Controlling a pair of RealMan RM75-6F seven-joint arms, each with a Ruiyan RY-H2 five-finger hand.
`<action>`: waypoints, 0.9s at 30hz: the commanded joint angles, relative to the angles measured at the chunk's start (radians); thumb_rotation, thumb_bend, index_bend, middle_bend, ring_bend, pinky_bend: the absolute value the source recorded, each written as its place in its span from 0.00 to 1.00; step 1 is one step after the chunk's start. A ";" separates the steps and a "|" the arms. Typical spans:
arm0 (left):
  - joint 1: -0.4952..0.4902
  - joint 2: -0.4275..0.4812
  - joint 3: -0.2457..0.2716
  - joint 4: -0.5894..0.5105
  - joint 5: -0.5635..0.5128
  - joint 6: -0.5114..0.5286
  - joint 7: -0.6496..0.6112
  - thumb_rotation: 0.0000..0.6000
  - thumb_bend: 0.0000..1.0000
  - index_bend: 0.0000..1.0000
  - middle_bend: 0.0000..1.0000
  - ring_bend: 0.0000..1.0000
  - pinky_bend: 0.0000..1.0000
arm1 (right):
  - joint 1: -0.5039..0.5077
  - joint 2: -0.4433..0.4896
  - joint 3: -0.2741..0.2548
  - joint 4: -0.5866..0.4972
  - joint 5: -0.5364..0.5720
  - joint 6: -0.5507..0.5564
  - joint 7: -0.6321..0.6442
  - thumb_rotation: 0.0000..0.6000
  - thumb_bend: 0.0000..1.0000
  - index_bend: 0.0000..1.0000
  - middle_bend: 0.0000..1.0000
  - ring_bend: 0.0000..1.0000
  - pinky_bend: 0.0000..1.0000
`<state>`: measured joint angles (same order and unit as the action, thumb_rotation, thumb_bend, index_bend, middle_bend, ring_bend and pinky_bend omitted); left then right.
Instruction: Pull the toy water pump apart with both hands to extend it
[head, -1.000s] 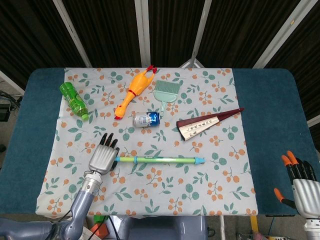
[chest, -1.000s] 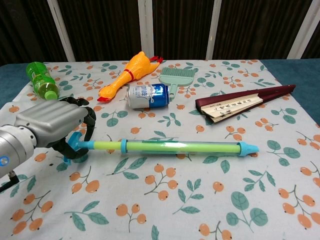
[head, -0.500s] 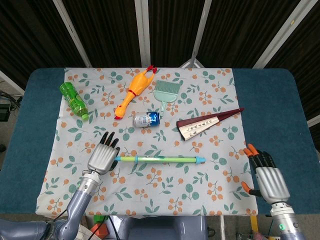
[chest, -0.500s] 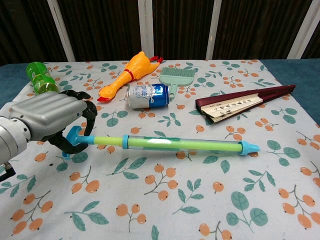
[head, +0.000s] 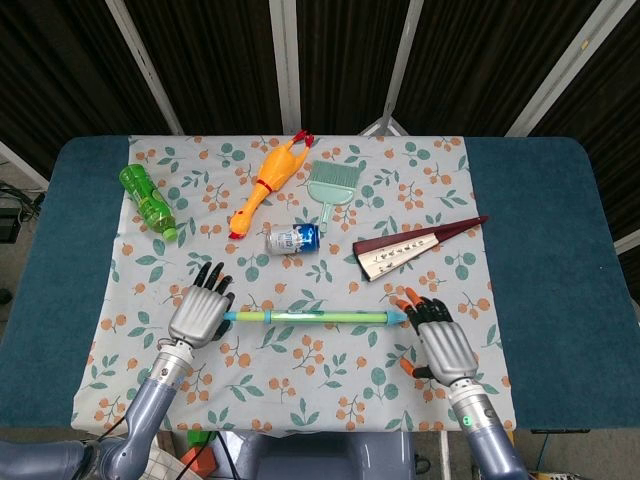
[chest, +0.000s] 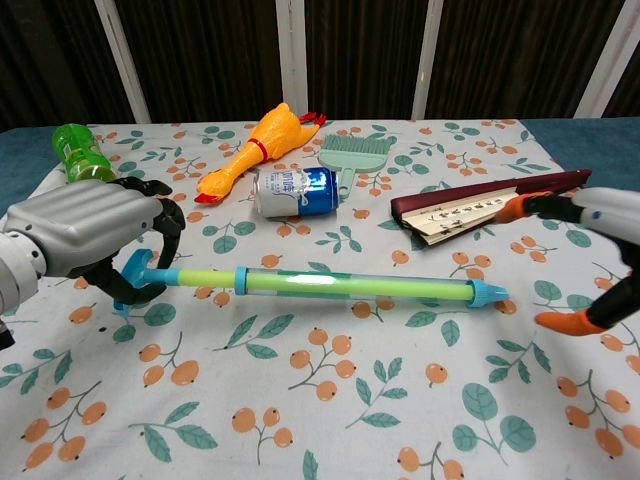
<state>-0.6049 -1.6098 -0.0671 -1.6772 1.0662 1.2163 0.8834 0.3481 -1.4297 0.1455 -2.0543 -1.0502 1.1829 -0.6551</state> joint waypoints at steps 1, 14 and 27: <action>0.002 0.009 -0.003 -0.002 -0.001 -0.004 -0.020 1.00 0.52 0.59 0.19 0.00 0.02 | 0.054 -0.097 0.018 0.037 0.052 0.023 -0.069 1.00 0.31 0.18 0.02 0.00 0.00; 0.009 0.052 0.004 0.003 0.015 -0.025 -0.088 1.00 0.52 0.60 0.19 0.00 0.02 | 0.150 -0.261 0.088 0.186 0.161 0.103 -0.176 1.00 0.31 0.19 0.03 0.00 0.00; 0.009 0.083 0.021 -0.030 0.057 -0.031 -0.109 1.00 0.52 0.61 0.20 0.00 0.02 | 0.163 -0.262 0.063 0.245 0.230 0.134 -0.184 1.00 0.31 0.17 0.03 0.00 0.00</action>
<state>-0.5959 -1.5269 -0.0469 -1.7069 1.1232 1.1853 0.7741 0.5107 -1.6917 0.2092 -1.8096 -0.8205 1.3168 -0.8397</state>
